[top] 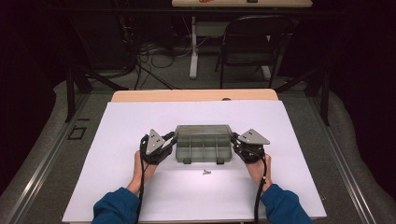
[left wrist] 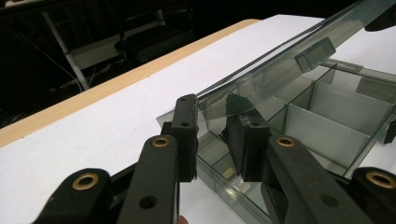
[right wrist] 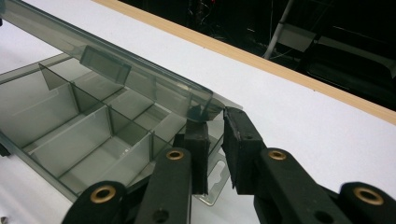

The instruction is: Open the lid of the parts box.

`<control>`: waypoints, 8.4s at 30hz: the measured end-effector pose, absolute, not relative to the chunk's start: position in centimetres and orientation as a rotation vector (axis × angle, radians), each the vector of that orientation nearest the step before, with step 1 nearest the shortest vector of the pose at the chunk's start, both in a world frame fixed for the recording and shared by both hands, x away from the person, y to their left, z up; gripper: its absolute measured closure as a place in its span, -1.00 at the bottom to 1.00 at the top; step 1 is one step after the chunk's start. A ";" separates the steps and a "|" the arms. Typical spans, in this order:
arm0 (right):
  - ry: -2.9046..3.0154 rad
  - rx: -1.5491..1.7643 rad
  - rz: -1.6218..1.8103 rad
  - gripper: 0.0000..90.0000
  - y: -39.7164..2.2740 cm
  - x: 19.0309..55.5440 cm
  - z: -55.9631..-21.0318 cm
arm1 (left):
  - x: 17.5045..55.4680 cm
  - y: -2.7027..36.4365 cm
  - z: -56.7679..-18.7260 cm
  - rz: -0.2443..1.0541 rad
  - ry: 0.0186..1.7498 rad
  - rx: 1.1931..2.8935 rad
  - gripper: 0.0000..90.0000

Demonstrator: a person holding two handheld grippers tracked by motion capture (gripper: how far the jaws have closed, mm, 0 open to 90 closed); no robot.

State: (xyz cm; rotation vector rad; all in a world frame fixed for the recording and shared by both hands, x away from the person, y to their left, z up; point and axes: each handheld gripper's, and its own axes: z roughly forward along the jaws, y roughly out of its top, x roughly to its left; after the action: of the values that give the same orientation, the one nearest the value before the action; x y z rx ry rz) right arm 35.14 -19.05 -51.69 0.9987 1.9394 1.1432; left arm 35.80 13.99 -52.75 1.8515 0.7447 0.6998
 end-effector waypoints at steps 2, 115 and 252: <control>1.938 1.002 1.145 0.78 -19.1 35.2 -51.6 | 35.9 14.1 -52.6 0.688 0.741 1.856 0.63; 1.937 1.239 1.146 0.88 -18.5 43.3 -48.7 | 43.3 13.4 -50.0 0.686 0.848 1.856 0.84; 2.290 0.847 1.253 -1.00 -19.1 29.9 -52.7 | 28.4 19.5 -53.7 0.709 0.907 1.950 -1.00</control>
State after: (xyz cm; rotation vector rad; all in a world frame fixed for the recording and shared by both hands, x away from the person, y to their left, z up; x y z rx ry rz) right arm 29.89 -19.08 -52.68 0.8475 2.2901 1.2535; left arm 28.42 19.52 -53.65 1.9502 0.9072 0.7087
